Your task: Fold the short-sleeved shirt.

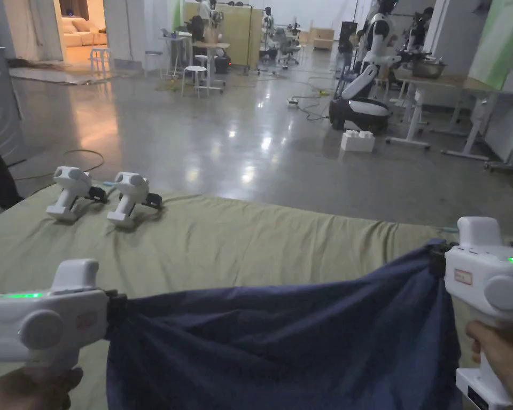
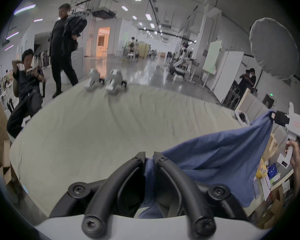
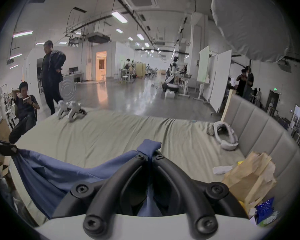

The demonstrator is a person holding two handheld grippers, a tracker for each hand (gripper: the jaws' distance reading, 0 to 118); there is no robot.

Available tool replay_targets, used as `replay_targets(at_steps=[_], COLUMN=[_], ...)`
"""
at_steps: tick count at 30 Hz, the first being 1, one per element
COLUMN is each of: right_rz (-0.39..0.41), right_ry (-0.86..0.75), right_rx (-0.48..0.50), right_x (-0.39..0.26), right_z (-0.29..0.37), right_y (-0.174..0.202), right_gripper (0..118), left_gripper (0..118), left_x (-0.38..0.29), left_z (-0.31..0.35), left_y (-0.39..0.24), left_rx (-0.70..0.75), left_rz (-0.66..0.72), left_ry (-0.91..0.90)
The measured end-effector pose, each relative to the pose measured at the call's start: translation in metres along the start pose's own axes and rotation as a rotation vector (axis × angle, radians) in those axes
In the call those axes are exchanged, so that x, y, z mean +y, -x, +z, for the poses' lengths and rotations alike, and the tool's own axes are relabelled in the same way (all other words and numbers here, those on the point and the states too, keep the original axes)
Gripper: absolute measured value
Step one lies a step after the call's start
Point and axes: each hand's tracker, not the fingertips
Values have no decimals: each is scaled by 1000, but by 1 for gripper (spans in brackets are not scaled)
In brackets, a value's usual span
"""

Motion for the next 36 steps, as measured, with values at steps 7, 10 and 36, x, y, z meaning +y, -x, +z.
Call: replay_targets(at_steps=[7, 10, 36], right_rz=[-34, -42, 54], right_ry=[-91, -115, -146], right_rx=[-62, -82, -153], right_x=[51, 70, 95], right_z=[34, 37, 8], right_y=[-25, -29, -8], right_gripper=[6, 6, 6], left_gripper=[12, 12, 12], left_x=[89, 123, 165], left_z=[-2, -5, -34], left_y=[-21, -28, -61], left_rx=[-20, -30, -24], left_rz=[-48, -39, -101], left_ry=[-96, -119, -147])
